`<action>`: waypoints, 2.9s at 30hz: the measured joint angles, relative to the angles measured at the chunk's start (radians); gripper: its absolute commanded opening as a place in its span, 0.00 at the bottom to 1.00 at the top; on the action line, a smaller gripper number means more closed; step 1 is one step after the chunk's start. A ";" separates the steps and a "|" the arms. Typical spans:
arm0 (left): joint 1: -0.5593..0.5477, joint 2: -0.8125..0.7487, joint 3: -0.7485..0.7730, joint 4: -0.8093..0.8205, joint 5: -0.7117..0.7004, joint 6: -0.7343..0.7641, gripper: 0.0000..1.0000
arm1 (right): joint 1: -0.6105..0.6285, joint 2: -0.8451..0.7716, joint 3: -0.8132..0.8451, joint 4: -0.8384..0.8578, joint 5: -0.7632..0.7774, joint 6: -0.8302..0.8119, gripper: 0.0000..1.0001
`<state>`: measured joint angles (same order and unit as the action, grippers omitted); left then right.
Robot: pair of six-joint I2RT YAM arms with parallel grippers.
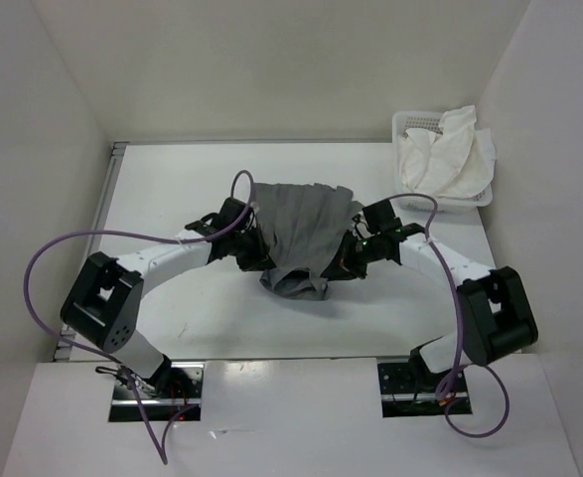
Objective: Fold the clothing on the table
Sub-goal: Fold the skirt
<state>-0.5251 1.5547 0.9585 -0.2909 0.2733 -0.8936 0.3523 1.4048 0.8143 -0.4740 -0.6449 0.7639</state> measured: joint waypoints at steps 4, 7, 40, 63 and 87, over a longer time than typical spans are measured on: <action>0.010 0.022 0.037 -0.008 -0.011 0.024 0.00 | -0.005 0.047 0.040 0.002 -0.002 -0.029 0.01; 0.005 -0.021 0.021 -0.019 -0.008 0.027 0.00 | 0.000 0.022 0.021 0.003 -0.019 -0.034 0.01; 0.174 0.451 0.418 -0.027 0.077 0.030 0.00 | -0.112 0.457 0.366 0.102 -0.124 0.020 0.36; 0.295 0.469 0.421 0.018 0.118 0.030 0.00 | -0.168 0.662 0.633 0.129 0.140 0.005 0.00; 0.298 0.308 0.314 -0.008 0.130 0.120 0.75 | 0.032 0.630 0.359 0.401 0.185 0.147 0.00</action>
<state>-0.2276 1.8626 1.2720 -0.2989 0.4034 -0.7738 0.3840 2.0350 1.1732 -0.0727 -0.4603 0.9112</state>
